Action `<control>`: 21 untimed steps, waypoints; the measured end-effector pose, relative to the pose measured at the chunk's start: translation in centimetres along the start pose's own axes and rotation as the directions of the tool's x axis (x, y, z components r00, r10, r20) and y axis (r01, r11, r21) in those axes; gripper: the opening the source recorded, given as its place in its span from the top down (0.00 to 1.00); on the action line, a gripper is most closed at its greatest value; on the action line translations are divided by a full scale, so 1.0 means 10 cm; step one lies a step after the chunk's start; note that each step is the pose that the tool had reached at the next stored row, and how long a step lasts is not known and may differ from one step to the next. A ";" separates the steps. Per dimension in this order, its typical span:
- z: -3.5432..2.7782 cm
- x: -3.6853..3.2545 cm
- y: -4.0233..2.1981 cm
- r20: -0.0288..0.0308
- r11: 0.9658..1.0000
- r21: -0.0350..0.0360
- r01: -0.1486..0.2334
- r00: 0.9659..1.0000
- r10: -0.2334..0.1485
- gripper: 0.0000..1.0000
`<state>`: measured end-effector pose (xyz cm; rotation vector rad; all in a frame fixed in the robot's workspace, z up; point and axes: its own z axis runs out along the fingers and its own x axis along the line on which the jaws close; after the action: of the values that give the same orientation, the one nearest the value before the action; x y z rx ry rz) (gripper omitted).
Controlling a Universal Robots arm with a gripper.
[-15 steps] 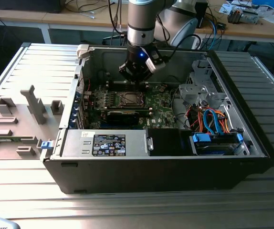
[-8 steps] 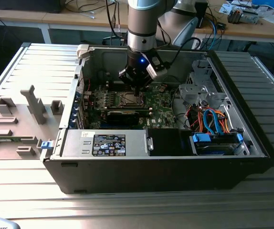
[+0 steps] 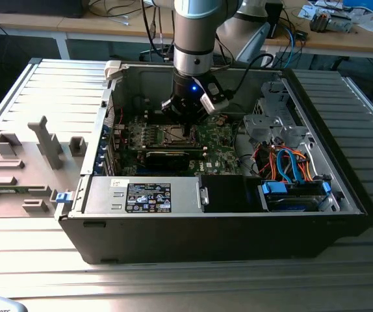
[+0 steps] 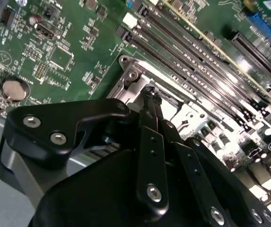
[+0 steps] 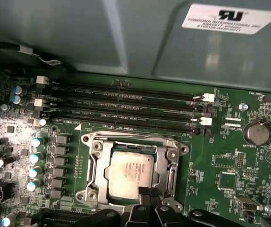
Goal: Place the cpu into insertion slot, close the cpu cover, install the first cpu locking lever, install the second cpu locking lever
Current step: 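Install the first cpu locking lever, then install the second cpu locking lever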
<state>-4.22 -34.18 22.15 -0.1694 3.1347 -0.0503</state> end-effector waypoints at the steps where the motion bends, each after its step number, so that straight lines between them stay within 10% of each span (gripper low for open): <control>1: -0.038 0.000 -0.001 0.000 1.000 0.000 0.000 1.000 0.000 0.89; 6: -0.135 -0.001 -0.004 0.000 1.000 0.000 0.000 1.000 0.000 0.89; 21: -0.135 0.006 -0.070 0.000 1.000 0.000 0.000 1.000 0.000 0.89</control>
<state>-4.21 -34.85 23.52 -0.1697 3.1345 -0.0503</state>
